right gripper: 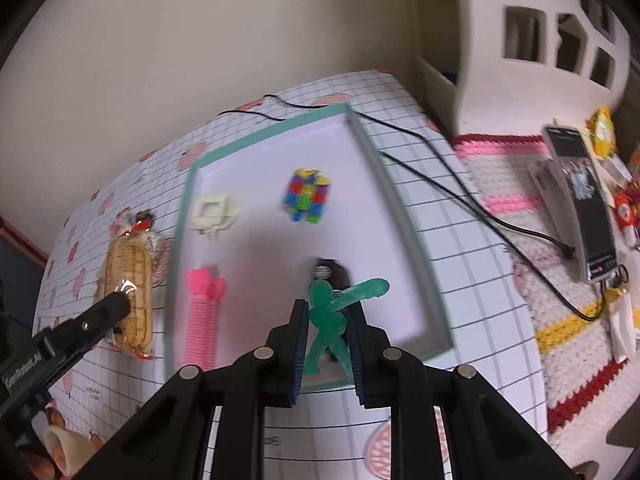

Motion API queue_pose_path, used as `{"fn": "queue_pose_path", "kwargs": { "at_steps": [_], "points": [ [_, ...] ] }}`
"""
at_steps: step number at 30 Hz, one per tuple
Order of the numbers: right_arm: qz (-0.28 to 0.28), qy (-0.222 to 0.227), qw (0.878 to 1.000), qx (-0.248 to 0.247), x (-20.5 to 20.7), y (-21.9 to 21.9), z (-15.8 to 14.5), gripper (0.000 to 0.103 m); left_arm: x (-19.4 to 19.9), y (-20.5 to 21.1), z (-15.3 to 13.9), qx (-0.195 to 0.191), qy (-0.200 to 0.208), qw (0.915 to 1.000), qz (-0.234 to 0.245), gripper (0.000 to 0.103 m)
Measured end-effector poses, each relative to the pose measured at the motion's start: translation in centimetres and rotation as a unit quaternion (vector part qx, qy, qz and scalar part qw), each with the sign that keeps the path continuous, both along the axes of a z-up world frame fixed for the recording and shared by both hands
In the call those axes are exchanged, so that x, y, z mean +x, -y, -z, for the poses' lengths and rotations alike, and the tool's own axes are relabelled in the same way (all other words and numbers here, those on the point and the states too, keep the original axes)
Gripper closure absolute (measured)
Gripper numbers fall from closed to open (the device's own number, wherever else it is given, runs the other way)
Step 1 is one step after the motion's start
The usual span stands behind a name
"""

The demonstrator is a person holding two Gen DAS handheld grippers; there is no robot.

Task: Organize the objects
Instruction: 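Carry the snack packet and green figure into the green tray and open both grippers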

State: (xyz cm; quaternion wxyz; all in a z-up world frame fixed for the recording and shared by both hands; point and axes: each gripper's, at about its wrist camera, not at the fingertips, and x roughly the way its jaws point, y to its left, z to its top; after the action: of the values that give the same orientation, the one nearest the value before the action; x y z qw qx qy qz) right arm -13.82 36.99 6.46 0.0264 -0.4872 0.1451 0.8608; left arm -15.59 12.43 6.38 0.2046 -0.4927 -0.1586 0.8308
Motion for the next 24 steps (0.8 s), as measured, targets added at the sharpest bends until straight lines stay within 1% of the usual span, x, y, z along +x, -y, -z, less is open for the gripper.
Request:
{"fn": "queue_pose_path", "kwargs": {
  "at_steps": [5, 10, 14, 19, 24],
  "points": [
    [0.025, 0.005, 1.0, -0.004, 0.3, -2.0, 0.4, 0.082, 0.5, -2.5, 0.5, -0.006, 0.003, 0.9997, 0.025, 0.073],
    [0.031, 0.01, 0.999, -0.004, 0.1, -2.7, 1.1, 0.082, 1.1, -4.5, 1.1, -0.015, 0.003, 0.9988, 0.047, 0.073],
    [0.025, 0.011, 1.0, -0.003, -0.2, -2.4, 1.4, 0.082, 1.4, -6.0, 1.5, -0.025, 0.001, 0.9978, 0.062, 0.073],
    [0.015, 0.02, 1.0, -0.002, -0.7, -1.6, 2.1, 0.082, 1.6, -7.2, 2.0, -0.05, -0.002, 0.9958, 0.076, 0.073],
    [0.007, 0.033, 0.999, 0.012, -1.0, -1.2, 2.9, 0.082, 1.6, -7.8, 2.7, -0.064, 0.003, 0.9942, 0.087, 0.072]
  ]
}}
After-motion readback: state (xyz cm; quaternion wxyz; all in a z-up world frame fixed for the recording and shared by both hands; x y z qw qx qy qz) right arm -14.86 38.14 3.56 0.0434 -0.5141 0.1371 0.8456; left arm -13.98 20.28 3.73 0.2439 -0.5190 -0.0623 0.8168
